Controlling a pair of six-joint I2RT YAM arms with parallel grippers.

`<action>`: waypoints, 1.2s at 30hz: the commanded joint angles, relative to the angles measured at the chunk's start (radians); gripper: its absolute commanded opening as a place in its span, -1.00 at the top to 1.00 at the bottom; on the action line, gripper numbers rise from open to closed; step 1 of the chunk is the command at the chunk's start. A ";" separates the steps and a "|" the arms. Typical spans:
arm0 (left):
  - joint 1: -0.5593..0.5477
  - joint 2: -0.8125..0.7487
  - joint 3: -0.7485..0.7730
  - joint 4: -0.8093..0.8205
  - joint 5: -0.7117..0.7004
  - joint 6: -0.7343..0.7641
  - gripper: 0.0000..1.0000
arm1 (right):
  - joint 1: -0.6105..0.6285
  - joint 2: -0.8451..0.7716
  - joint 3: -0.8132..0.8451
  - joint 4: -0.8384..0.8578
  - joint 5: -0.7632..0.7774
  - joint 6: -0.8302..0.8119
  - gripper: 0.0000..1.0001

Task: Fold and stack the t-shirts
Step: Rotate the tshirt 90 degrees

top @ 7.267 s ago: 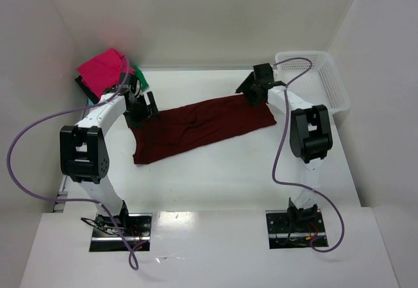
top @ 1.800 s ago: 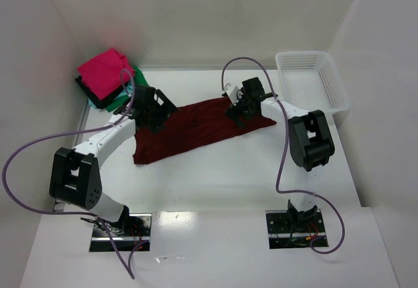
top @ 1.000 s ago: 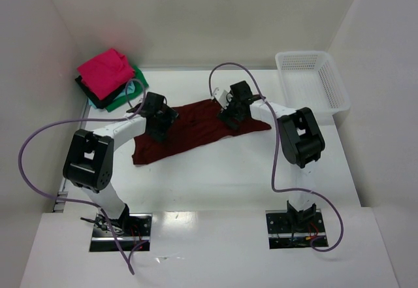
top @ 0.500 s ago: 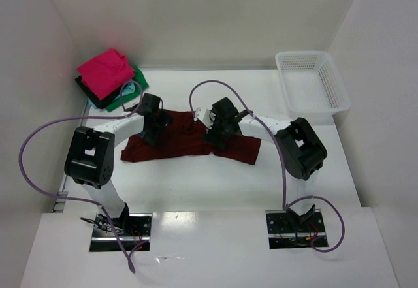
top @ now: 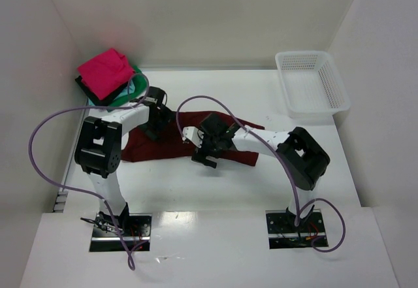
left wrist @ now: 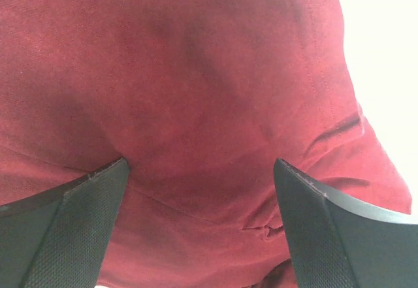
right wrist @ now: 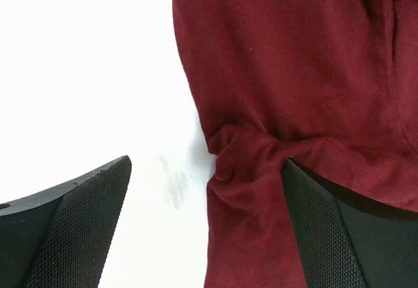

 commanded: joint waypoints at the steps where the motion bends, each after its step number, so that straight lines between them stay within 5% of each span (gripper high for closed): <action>1: 0.004 0.067 0.003 -0.015 0.009 0.010 -0.99 | 0.008 -0.081 -0.009 -0.003 -0.038 0.025 -1.00; 9: 0.004 0.168 0.152 -0.024 0.009 0.082 -0.99 | -0.010 -0.160 -0.055 0.068 0.042 0.049 -1.00; 21: -0.023 0.377 0.532 -0.053 0.172 0.275 -0.99 | -0.224 -0.218 -0.066 0.165 0.073 0.170 -1.00; 36: -0.072 0.521 0.997 -0.041 0.213 0.555 -0.99 | -0.317 -0.059 0.017 0.112 0.082 0.217 -1.00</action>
